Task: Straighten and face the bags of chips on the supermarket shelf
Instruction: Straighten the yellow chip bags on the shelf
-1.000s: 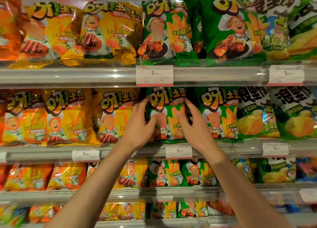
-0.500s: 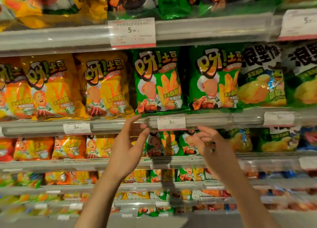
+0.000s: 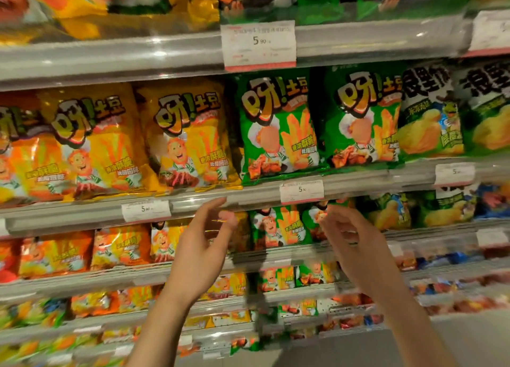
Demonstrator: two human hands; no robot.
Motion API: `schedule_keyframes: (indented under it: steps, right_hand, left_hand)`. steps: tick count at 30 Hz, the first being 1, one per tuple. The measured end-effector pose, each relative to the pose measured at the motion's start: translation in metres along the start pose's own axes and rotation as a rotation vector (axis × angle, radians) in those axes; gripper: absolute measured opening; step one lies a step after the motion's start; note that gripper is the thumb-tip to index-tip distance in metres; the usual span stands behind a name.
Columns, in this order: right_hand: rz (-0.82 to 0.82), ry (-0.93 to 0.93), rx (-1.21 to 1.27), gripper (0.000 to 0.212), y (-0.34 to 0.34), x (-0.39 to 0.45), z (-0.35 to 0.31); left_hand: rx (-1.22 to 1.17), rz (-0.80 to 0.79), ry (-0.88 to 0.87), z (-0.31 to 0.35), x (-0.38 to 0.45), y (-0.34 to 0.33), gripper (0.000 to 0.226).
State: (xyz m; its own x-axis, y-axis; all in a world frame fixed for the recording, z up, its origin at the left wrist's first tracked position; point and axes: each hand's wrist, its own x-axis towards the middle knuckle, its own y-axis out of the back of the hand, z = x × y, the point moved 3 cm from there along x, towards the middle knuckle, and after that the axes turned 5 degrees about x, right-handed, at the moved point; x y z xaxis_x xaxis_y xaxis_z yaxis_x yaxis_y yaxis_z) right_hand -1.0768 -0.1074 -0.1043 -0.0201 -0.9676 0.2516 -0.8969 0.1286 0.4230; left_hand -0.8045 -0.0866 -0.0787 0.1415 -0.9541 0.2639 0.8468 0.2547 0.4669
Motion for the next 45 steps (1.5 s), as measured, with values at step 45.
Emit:
schedule_keyframes:
  steps: [45]
  right_hand:
    - [-0.111,0.268,0.143,0.073,-0.156,0.143,-0.155]
  left_hand:
    - [0.070,0.154,-0.109,0.001,0.148,0.071,0.054]
